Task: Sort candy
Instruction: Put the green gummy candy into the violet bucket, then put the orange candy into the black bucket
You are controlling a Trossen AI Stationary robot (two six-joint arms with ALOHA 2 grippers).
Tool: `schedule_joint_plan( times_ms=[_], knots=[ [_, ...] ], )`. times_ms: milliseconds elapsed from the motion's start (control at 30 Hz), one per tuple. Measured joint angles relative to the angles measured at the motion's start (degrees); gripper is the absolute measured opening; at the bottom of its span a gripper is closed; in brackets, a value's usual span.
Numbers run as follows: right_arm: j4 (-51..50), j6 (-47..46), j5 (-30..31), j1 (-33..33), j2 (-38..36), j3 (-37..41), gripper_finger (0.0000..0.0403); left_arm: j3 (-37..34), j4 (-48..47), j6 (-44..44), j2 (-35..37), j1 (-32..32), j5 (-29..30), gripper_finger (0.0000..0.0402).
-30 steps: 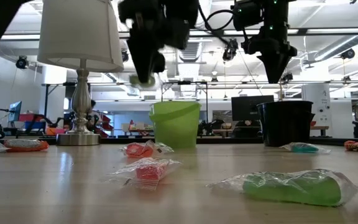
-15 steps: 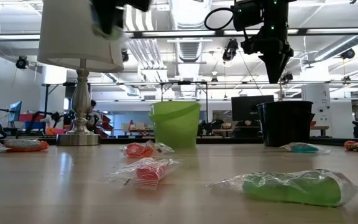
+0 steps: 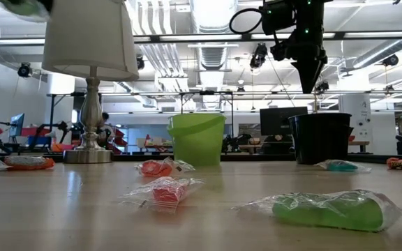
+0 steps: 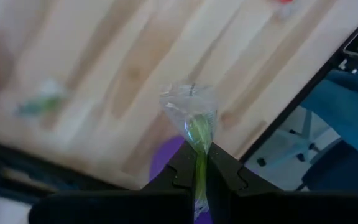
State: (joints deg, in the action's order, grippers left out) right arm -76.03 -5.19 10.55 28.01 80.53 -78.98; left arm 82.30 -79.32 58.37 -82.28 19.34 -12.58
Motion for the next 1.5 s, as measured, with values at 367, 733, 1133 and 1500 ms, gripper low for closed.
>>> schedule_joint_plan(
  times_ms=[367,733,1133,1500],
  knots=[
    [-0.06,0.59,-0.04,0.0,0.0,0.0,0.013,-0.59,1.0,22.96,0.96,15.6,-0.11,0.0],
    [-0.17,0.28,-0.07,0.0,0.0,0.0,0.013,-0.52,1.48,38.28,0.94,26.65,-1.92,0.0],
    [-0.22,0.28,-0.09,0.0,0.0,0.0,0.013,-0.5,3.83,45.07,0.92,29.97,-4.51,0.0073],
    [-0.2,4.5,-8.91,0.0,-0.03,0.02,0.013,-0.59,-0.37,44.19,0.89,28.8,20.86,0.0106]
  ],
)
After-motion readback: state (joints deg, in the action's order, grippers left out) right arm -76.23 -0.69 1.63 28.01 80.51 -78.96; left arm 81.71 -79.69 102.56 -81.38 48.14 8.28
